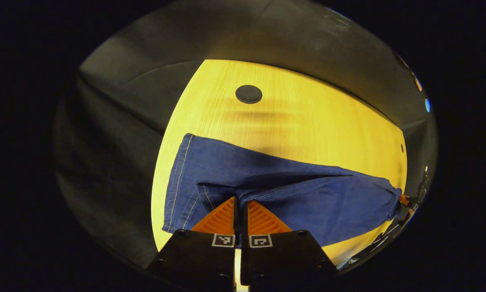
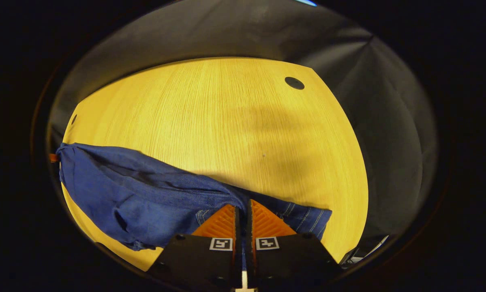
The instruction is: Grasp the waist and the cuffs of the jeans and fold them to make the two legs overlap; first hold the waist and fold one-third of the jeans toward the cuffs, then hold the cuffs and fold the remaining one-third in the same direction to finish folding.
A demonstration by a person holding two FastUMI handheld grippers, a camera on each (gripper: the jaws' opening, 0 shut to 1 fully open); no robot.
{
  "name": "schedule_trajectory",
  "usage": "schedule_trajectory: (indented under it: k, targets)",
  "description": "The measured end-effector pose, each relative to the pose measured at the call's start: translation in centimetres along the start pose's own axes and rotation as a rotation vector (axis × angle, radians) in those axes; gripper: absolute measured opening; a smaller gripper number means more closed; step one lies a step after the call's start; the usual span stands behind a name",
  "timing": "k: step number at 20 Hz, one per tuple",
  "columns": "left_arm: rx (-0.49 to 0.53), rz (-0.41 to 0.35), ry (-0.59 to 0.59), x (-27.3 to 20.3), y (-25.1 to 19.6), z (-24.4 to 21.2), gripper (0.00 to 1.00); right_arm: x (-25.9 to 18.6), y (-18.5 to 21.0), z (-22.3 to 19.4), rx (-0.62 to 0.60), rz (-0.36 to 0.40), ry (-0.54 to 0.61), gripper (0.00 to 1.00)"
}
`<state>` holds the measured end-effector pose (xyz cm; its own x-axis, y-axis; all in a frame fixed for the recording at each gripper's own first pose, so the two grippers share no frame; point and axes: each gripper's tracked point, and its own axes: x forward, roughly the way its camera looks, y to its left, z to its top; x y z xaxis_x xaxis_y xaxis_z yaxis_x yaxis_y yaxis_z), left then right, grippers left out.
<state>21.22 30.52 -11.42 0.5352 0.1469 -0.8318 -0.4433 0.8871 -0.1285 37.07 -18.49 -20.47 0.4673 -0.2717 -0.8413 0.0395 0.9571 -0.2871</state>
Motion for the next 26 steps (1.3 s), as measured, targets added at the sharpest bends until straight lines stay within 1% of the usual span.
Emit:
schedule_trajectory:
  k: [1, 2, 3, 4, 6, 7, 8, 10, 11, 12, 14, 15, 16, 17, 18, 19, 20, 21, 22, 23, 24, 26]
  targets:
    - [0.001, 0.011, -0.001, 0.3, 0.1, -0.1, 0.0, 0.2, -0.2, 0.1, 0.003, 0.002, -0.013, 0.06]
    - [0.009, 0.019, -0.005, 0.2, 0.2, 0.0, 0.04, 0.0, -0.3, 0.5, 0.015, 0.008, -0.028, 0.17]
    - [0.024, 0.04, -0.016, 0.2, 0.5, 0.1, 0.05, 0.0, -0.6, 0.8, 0.03, 0.015, -0.047, 0.34]
    - [0.041, 0.045, -0.034, -0.2, 0.6, 0.5, 0.19, -0.4, -1.2, 1.6, 0.044, 0.011, -0.081, 0.5]
    - [0.076, 0.056, -0.066, -0.9, 0.7, 0.4, 0.56, -1.9, -3.3, 3.1, 0.087, -0.007, -0.166, 0.83]
    - [0.09, 0.064, -0.099, -1.6, 0.8, 0.4, 0.75, -3.0, -4.1, 3.7, 0.125, -0.003, -0.201, 1.0]
    - [0.107, 0.086, -0.142, -2.2, 1.2, 0.9, 0.82, -4.3, -4.8, 3.7, 0.17, 0.011, -0.227, 1.0]
    - [0.154, 0.112, -0.223, -4.7, 1.4, 1.4, 0.98, -6.3, -6.5, 2.5, 0.256, 0.036, -0.254, 1.0]
    - [0.174, 0.118, -0.259, -5.9, 1.3, 1.3, 0.96, -6.6, -7.7, 1.1, 0.287, 0.037, -0.252, 1.0]
    - [0.185, 0.113, -0.295, -7.1, 1.0, 1.2, 0.96, -6.8, -8.8, -0.6, 0.309, 0.029, -0.245, 1.0]
    - [0.174, 0.079, -0.339, -8.6, 0.0, 0.4, 0.96, -7.0, -10.9, -4.1, 0.329, 0.006, -0.198, 1.0]
    - [0.162, 0.059, -0.345, -9.4, -0.6, -0.6, 0.96, -7.3, -11.5, -6.1, 0.34, 0.005, -0.175, 1.0]
    - [0.15, 0.046, -0.349, -10.0, -1.1, -1.4, 0.96, -7.0, -11.9, -7.5, 0.351, 0.006, -0.156, 0.96]
    - [0.141, 0.038, -0.352, -10.6, -1.7, -2.4, 0.96, -6.5, -12.3, -9.4, 0.362, 0.006, -0.129, 0.99]
    - [0.14, 0.031, -0.358, -11.0, -2.3, -3.2, 0.96, -5.9, -12.8, -10.7, 0.368, 0.003, -0.111, 0.95]
    - [0.137, 0.029, -0.365, -11.4, -2.9, -4.0, 0.96, -5.1, -13.3, -12.0, 0.365, 0.002, -0.091, 0.95]
    - [0.132, 0.034, -0.371, -12.0, -3.4, -4.7, 0.96, -4.4, -13.5, -13.0, 0.356, -0.002, -0.077, 0.99]
    - [0.121, 0.035, -0.38, -12.3, -4.2, -5.3, 0.96, -3.8, -13.7, -13.6, 0.343, -0.001, -0.065, 0.95]
    - [0.105, 0.033, -0.393, -12.8, -5.0, -5.8, 0.96, -3.0, -13.9, -13.8, 0.33, 0.004, -0.055, 0.96]
    - [0.085, 0.028, -0.4, -13.1, -5.6, -6.4, 0.96, -3.0, -13.6, -13.7, 0.325, 0.018, -0.052, 1.0]
    - [0.065, 0.03, -0.411, -13.8, -6.4, -7.0, 0.96, -2.5, -13.4, -13.5, 0.326, 0.036, -0.053, 0.96]
    - [0.034, 0.05, -0.464, -15.0, -7.7, -7.6, 0.95, -2.4, -13.4, -13.5, 0.314, 0.068, -0.057, 0.96]
